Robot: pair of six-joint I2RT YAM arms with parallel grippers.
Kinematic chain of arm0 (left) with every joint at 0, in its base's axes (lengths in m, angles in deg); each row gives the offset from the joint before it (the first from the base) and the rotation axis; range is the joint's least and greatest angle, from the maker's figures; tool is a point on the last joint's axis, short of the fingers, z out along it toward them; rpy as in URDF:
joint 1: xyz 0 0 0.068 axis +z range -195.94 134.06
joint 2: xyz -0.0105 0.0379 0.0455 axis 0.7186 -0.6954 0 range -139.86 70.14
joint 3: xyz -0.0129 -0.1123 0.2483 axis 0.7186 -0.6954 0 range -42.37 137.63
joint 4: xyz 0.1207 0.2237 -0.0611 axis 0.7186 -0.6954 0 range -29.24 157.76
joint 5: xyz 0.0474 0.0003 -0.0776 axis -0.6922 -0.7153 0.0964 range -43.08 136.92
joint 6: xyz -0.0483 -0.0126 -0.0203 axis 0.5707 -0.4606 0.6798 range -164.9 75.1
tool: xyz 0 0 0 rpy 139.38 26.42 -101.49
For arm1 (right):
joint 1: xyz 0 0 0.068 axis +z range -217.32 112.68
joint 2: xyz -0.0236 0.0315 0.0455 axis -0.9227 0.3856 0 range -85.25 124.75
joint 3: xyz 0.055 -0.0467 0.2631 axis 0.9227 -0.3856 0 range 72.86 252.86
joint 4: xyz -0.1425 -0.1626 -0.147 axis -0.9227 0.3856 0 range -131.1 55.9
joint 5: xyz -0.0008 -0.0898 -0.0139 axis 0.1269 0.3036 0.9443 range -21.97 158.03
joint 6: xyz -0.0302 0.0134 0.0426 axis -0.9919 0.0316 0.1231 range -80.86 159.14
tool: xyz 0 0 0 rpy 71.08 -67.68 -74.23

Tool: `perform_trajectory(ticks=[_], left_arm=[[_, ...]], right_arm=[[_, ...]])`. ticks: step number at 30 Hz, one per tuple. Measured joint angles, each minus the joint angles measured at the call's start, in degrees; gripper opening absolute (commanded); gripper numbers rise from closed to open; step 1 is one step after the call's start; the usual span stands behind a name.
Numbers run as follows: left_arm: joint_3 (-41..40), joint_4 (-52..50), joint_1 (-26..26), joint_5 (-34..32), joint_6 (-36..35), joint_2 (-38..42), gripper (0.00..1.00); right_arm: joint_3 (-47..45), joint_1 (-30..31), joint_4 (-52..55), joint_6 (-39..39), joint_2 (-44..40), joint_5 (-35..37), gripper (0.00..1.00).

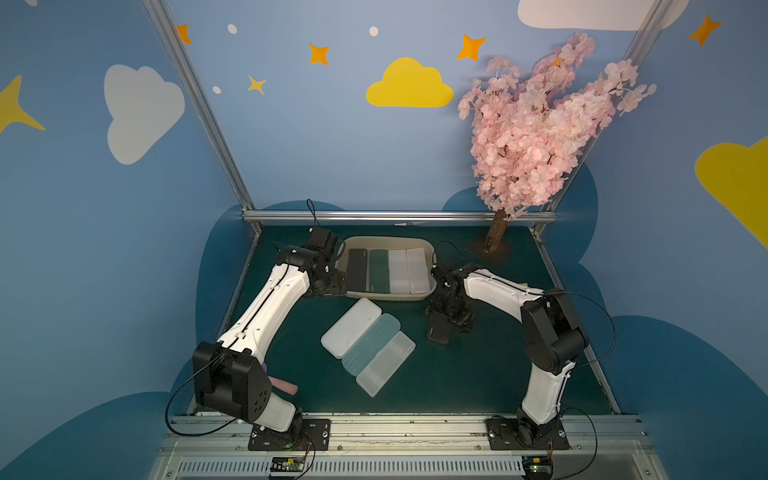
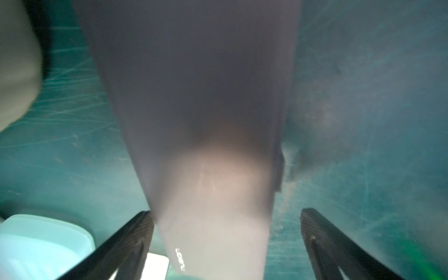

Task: Put the pencil case into the storage box
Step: Pick up the pencil case from the center of the board.

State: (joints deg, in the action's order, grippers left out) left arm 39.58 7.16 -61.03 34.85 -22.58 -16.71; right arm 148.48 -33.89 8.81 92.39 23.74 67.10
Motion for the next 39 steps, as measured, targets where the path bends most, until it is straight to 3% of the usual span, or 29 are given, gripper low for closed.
perform_trajectory(ticks=[8, 18, 26, 32, 39], left_arm=[[1.7, -1.2, 0.0, 0.0, 0.0, -1.0, 0.93], [1.9, -1.8, 0.0, -0.1, 0.0, -1.4, 0.93], [1.9, -1.9, 0.0, -0.5, 0.0, -1.3, 0.93], [1.9, -1.9, 0.1, -0.6, 0.0, -1.3, 0.93], [1.8, -0.7, 0.4, -0.6, 0.0, -1.3, 0.93]], right_arm=[[0.0, 0.4, -1.1, 0.9, 2.6, -0.8, 0.97], [-3.9, -0.4, -1.8, 1.7, 0.0, -0.1, 0.59], [-7.8, -2.8, 3.1, -3.5, -9.0, 2.1, 0.55], [2.3, -2.8, 10.3, -12.7, -16.3, 5.9, 0.53], [18.6, -0.6, 7.2, -22.8, -14.7, 6.5, 0.53]])
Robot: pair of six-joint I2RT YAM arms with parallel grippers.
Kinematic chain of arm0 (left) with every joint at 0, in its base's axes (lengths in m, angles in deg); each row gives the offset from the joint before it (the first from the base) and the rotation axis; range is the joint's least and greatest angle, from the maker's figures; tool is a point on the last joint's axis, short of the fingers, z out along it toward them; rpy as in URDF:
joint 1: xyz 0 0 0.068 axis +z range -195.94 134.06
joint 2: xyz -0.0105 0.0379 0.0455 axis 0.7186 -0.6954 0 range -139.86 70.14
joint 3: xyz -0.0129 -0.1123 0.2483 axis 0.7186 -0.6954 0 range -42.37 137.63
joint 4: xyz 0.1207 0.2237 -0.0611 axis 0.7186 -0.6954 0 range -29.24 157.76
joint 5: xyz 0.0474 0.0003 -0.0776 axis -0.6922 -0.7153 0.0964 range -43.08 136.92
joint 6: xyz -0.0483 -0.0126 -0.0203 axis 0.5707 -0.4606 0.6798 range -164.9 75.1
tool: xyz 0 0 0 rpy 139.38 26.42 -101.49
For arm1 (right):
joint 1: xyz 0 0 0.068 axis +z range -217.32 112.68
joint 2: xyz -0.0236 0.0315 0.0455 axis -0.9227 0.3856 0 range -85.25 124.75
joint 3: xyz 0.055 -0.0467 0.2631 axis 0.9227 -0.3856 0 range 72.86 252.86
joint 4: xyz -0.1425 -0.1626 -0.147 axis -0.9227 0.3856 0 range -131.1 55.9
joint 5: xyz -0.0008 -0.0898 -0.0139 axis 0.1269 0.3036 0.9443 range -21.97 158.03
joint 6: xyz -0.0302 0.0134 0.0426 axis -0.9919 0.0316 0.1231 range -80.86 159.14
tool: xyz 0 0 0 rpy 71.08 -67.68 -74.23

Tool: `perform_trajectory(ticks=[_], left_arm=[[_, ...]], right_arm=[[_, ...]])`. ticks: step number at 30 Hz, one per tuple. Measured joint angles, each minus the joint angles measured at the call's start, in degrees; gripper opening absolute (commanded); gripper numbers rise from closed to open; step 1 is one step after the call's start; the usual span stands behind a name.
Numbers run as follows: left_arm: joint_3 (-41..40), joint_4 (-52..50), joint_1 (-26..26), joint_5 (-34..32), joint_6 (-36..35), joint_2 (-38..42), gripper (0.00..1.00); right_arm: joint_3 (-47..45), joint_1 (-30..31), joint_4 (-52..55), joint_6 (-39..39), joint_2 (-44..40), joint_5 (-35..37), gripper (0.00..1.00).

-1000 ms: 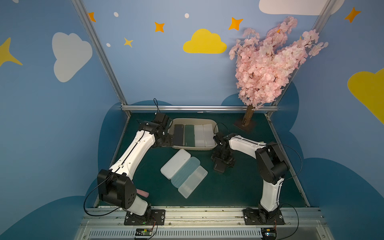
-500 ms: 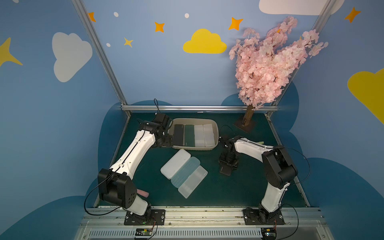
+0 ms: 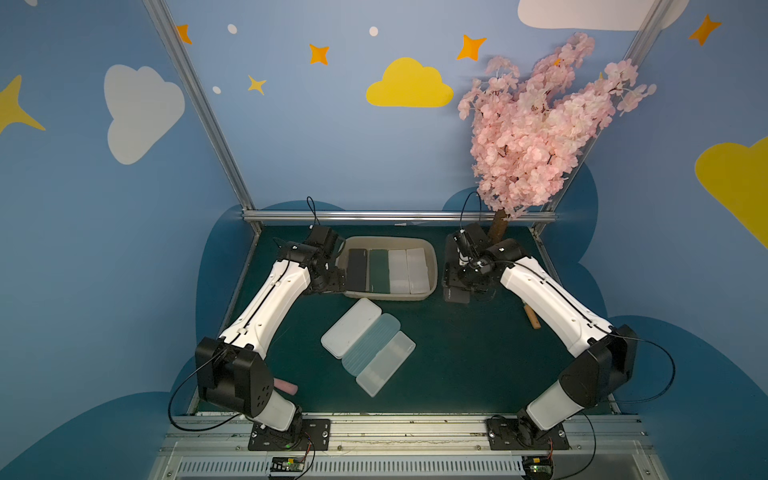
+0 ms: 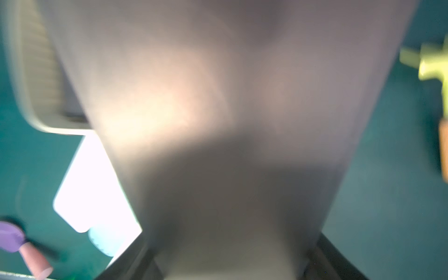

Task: Put the pencil case into the storage box
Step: Pick up the pencil case from the center of the board, then place the pencil case at the storage box.

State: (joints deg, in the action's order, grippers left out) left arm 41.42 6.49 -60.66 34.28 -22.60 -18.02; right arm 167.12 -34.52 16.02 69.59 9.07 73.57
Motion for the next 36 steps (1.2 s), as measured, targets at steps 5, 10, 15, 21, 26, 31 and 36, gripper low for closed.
perform_trajectory(ticks=[5, 10, 15, 21, 26, 31, 36], left_arm=[[-0.8, 1.1, 0.6, 0.2, -0.1, 1.2, 0.93], [-2.8, 1.8, 2.0, 0.4, -0.2, 3.8, 0.93], [-4.2, 2.1, 2.8, 0.6, -0.5, 5.1, 0.93], [-4.9, 2.5, 3.1, 0.8, -1.1, 5.4, 0.93], [-5.0, 2.9, 3.1, 0.9, -1.5, 5.4, 0.93], [-5.0, 3.1, 3.2, 1.3, -1.5, 5.4, 0.93], [-5.0, 3.2, 3.2, 1.5, -1.5, 5.4, 0.93]], right_arm=[[15.2, 1.5, -2.2, -2.7, 13.2, 0.2, 0.53], [27.5, 2.3, -3.4, -3.2, 27.2, 1.1, 0.53], [34.2, 2.9, -3.3, -3.9, 36.2, 2.6, 0.53], [34.3, 3.0, -2.8, -2.1, 39.2, 4.6, 0.54], [34.6, 2.6, -0.6, 0.3, 41.2, 4.9, 0.56], [34.8, 2.2, 2.2, 1.3, 44.1, 4.6, 0.58], [34.8, 1.8, 4.9, 2.1, 44.6, 3.7, 0.69]])
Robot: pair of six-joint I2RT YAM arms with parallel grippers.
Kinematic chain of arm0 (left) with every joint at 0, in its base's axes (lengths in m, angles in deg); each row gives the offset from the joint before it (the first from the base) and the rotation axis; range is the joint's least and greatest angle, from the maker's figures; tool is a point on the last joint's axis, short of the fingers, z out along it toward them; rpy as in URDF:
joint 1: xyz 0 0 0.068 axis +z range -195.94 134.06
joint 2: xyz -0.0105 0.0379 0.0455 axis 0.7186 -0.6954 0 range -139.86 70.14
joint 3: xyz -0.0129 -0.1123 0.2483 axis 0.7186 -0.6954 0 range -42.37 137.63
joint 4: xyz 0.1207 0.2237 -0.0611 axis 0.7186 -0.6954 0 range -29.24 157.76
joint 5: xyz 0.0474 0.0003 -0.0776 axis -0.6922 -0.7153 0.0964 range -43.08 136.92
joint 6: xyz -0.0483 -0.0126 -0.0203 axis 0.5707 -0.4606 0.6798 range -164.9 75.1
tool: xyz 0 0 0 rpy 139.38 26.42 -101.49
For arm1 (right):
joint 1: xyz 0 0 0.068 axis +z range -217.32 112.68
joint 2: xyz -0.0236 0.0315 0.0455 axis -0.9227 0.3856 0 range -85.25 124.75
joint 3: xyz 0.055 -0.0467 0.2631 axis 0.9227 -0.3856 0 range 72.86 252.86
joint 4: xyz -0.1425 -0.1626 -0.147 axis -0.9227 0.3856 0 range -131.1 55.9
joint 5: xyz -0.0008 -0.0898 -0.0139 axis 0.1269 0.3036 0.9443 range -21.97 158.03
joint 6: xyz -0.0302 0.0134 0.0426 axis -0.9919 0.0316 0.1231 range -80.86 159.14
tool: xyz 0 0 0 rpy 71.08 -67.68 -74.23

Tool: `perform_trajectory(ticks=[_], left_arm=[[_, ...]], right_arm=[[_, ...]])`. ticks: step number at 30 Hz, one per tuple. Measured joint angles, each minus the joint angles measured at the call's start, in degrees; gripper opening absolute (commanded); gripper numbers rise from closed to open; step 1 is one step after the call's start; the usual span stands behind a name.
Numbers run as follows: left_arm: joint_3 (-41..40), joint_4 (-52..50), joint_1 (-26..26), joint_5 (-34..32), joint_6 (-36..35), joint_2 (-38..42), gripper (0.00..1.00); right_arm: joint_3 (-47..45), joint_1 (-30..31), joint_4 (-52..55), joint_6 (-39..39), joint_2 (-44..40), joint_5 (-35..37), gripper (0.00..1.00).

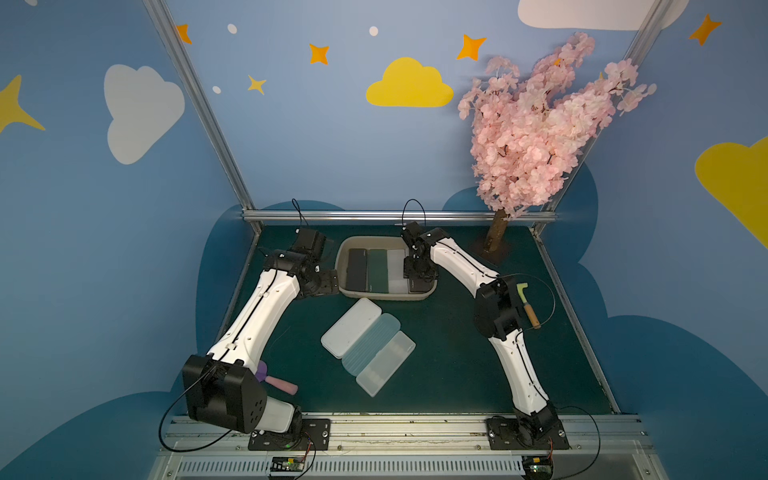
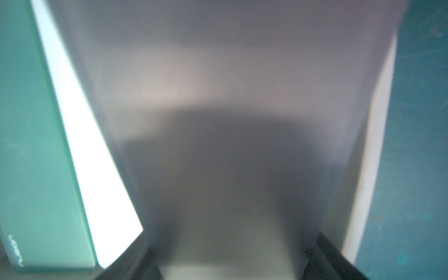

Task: Put the pencil case into the storage box
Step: Place the pencil case at the storage box, then pick up the pencil case from the center of the board.

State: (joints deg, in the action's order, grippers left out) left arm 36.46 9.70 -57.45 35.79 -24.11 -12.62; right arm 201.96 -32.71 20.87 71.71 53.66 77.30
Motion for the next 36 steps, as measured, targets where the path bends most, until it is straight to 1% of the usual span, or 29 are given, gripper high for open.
perform_trajectory(ticks=[7, 9, 13, 16, 18, 21, 24, 27, 29, 32, 36], left_arm=[[0.0, 0.1, 0.0, 0.1, 0.0, 0.0, 0.93], [0.0, 0.1, 0.0, 0.1, 0.1, 0.0, 0.93], [0.0, 0.1, 0.0, 0.4, 0.1, 0.0, 0.93], [-0.8, 0.5, 0.0, 1.4, 0.0, 0.0, 0.91], [-2.2, 0.9, -0.3, 2.4, 0.0, 0.0, 0.91], [-5.0, 1.2, -1.8, 3.3, -0.1, -0.1, 0.91], [-7.6, 1.5, -4.9, 4.1, -0.4, -0.6, 0.92], [-10.0, 2.2, -7.7, 5.3, -0.5, -1.7, 0.93], [-11.5, 2.8, -9.1, 6.0, -0.5, -2.2, 0.93], [-12.2, 4.0, -10.7, 6.9, -1.2, -3.1, 0.95], [-12.2, 6.3, -12.7, 7.4, -3.6, -5.7, 0.97]], right_arm=[[0.6, -0.5, 2.0, 1.0, 0.1, -1.8, 0.94], [1.6, -0.5, 3.0, 1.1, 0.1, -2.2, 0.97], [4.7, -0.7, 6.4, 1.5, -0.2, -2.2, 0.97], [4.8, -1.0, 8.4, 1.3, -2.3, -2.1, 0.97], [3.7, -1.1, 9.1, 0.9, -5.8, -1.6, 0.97], [0.5, -1.4, 9.4, 0.3, -13.3, -0.2, 0.97], [-4.6, -2.0, 9.5, -0.8, -22.3, 0.7, 0.97], [-11.6, -3.1, 8.8, -1.9, -29.9, 0.5, 0.97], [-18.0, -3.9, 7.8, -2.2, -34.0, -0.1, 0.97], [-26.6, -5.1, 6.5, -2.4, -36.8, -1.3, 0.97], [-33.4, -6.1, 5.6, -2.5, -37.0, -2.8, 0.97]])
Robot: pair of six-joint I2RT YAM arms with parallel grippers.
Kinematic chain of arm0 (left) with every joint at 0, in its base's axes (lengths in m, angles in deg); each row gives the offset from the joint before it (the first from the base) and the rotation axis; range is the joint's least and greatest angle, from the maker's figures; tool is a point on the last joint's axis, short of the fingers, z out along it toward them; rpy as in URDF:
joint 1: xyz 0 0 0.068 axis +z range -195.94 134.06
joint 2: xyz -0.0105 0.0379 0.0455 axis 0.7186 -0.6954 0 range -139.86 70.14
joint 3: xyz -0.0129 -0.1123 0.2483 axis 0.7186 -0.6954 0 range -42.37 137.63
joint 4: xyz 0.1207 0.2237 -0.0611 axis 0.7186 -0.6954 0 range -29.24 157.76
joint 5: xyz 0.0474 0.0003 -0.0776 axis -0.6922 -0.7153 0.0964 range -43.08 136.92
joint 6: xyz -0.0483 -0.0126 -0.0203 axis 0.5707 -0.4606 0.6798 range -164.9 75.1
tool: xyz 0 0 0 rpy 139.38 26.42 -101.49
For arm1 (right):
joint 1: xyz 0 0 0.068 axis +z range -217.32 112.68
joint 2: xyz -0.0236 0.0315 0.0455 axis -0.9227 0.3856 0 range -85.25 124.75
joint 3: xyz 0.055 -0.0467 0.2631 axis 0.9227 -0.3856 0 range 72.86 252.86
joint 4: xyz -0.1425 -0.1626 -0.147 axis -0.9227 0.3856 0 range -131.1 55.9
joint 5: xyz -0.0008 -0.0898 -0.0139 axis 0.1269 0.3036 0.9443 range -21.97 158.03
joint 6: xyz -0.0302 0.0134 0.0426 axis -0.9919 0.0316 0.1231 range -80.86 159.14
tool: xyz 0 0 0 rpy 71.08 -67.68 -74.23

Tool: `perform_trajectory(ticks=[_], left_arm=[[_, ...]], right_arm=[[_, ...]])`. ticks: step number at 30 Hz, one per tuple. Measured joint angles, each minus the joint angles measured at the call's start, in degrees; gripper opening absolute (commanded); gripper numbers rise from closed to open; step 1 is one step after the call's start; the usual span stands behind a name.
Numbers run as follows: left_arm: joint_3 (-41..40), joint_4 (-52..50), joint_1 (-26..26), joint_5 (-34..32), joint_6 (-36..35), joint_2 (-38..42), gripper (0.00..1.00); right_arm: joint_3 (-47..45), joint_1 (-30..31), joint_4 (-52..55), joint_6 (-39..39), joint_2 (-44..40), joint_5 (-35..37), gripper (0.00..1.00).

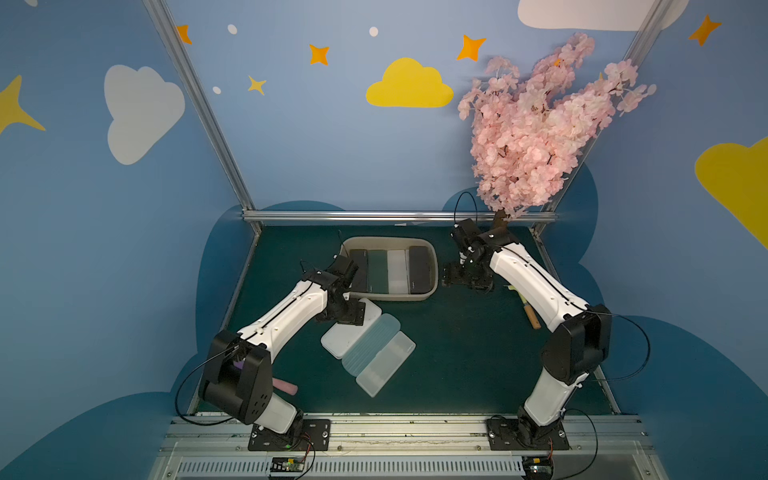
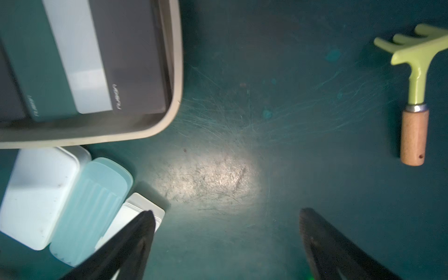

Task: Put the pencil case into the storage box
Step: Pick up the pencil case from the center of the board.

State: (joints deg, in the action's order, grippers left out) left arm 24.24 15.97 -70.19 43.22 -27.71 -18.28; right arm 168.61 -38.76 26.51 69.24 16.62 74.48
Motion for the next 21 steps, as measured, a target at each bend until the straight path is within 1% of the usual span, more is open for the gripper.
perform_trajectory(ticks=[4, 10, 17, 21], left_arm=[[0.0, 2.1, -1.4, 0.4, -3.5, -3.3, 0.97], [0.0, 4.2, -1.5, 1.1, -7.2, -6.7, 0.96], [-0.5, 5.9, -2.5, 4.2, -8.0, -8.0, 0.96], [-1.9, 6.0, -4.9, 4.7, -7.7, -8.0, 0.96]], right_arm=[[-1.9, -0.5, -0.6, -0.4, -0.5, -0.9, 0.97], [-2.3, -1.4, -1.4, -0.5, -2.1, -4.0, 0.96], [-4.4, -1.6, -2.2, -0.2, -2.8, -7.5, 0.96], [-6.0, -1.6, -2.3, 0.3, -3.1, -8.5, 0.96]])
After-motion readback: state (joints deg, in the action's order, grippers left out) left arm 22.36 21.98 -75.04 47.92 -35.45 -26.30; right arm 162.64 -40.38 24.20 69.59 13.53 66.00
